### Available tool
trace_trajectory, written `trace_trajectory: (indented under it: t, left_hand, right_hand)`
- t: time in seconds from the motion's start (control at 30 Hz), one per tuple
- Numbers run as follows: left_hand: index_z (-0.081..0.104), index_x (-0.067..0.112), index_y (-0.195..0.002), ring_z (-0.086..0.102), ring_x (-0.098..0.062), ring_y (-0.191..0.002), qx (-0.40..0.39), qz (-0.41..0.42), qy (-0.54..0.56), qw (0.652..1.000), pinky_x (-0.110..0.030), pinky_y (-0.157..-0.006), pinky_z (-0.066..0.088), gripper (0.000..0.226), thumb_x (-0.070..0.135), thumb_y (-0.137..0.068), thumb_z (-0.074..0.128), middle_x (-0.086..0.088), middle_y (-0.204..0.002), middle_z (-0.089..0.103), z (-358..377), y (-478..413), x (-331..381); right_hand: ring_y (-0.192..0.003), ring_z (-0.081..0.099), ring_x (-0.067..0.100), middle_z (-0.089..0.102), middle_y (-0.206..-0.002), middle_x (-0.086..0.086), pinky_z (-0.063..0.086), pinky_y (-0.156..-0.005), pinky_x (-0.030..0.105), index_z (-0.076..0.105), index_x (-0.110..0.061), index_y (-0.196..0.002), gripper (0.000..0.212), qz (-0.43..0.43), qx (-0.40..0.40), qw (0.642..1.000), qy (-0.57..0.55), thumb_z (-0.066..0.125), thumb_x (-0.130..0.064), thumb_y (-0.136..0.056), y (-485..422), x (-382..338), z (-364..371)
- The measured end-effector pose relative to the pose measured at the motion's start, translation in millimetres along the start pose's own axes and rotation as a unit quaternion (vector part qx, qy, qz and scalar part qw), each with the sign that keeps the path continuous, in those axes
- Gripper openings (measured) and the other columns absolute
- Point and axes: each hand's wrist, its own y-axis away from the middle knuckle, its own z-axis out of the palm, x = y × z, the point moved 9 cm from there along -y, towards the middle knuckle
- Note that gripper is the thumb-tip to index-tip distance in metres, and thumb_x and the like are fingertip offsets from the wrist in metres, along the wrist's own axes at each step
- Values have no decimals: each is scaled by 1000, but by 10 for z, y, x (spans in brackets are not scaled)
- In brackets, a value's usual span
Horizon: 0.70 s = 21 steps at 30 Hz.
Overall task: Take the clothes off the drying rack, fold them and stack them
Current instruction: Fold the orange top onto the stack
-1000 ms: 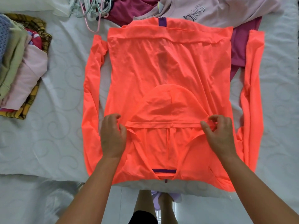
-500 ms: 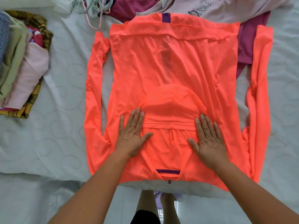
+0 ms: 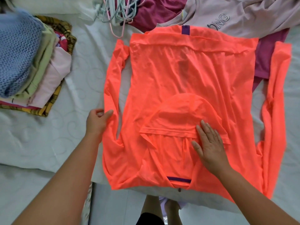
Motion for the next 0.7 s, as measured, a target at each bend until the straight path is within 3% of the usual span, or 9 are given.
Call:
trace_trajectory:
  t: [0.1, 0.17, 0.23, 0.33, 0.4, 0.47, 0.53, 0.63, 0.7]
  left_hand:
    - [53, -3, -121, 62, -6, -61, -80, -2, 86, 993, -13, -55, 51, 38, 6, -85, 61, 2, -74, 67, 242, 35, 287]
    - [51, -5, -124, 61, 0, -55, -126, 13, 183, 975, -13, -57, 51, 35, -3, -89, 50, 9, -64, 68, 390, 217, 569]
    - [51, -1, -125, 61, -1, -64, -163, 75, 210, 961, -17, -68, 50, 40, 0, -85, 54, 8, -72, 69, 527, 557, 912]
    - [52, 20, -122, 45, -1, -67, -301, 266, -2, 916, -19, -70, 40, 55, 30, -70, 65, -1, -77, 54, 1020, 1411, 1311]
    - [50, 16, -129, 43, -5, -70, -448, 319, -165, 819, -23, -70, 38, 58, 24, -76, 72, -10, -80, 52, 1464, 2047, 1149]
    - [53, 10, -128, 46, -6, -78, -461, 308, -205, 806, -23, -79, 39, 50, 21, -82, 69, -9, -89, 56, 1552, 2176, 875]
    - [61, 6, -115, 46, -1, -80, -325, 297, -182, 879, -28, -84, 41, 41, 27, -80, 62, -2, -90, 54, 1301, 1870, 626]
    - [63, 4, -101, 52, -15, -81, -74, 242, -177, 951, -39, -82, 45, 30, 24, -78, 64, -6, -92, 54, 612, 1396, 218]
    - [60, 7, -101, 53, -21, -83, -31, 187, -184, 964, -38, -82, 46, 28, 17, -78, 73, -6, -95, 52, 368, 1257, -20]
  right_hand:
    - [-128, 42, 26, 50, -136, 15, 26, -106, 35, 55, -3, -126, 62, 37, 40, 994, -98, 35, -48, -89, -79, -16, -176]
    - [-125, 46, 22, 52, -133, 7, 30, -108, 33, 54, -8, -127, 60, 78, 35, 967, -239, 38, -49, -86, -170, -59, -286]
    - [-115, 54, 12, 58, -122, -2, 40, -103, 30, 53, -21, -121, 55, 144, 27, 892, -428, 45, -57, -81, -261, -121, -341]
    - [-84, 67, 6, 71, -92, -5, 53, -71, 19, 58, -24, -107, 77, 226, 8, 736, -638, 62, -80, -55, -399, -195, -293]
    - [-71, 68, 6, 72, -82, -4, 53, -60, 18, 57, -20, -106, 66, 273, -8, 658, -701, 55, -72, -66, -421, -173, -235]
    - [-75, 67, 9, 70, -92, 2, 54, -63, 22, 55, -17, -109, 48, 329, -9, 618, -714, 39, -56, -87, -365, -60, -192]
    - [-88, 63, 10, 64, -105, 7, 50, -73, 19, 55, -16, -112, 44, 348, 12, 660, -666, 42, -50, -88, -285, 114, -218]
    - [-98, 56, 11, 62, -109, 6, 43, -80, 12, 57, -17, -109, 23, 267, 47, 826, -493, 59, -28, -89, -315, 239, -413]
    - [-95, 55, 14, 61, -100, 2, 41, -83, 21, 62, -15, -102, 25, 169, 64, 913, -366, 61, -31, -83, -410, 69, -551]
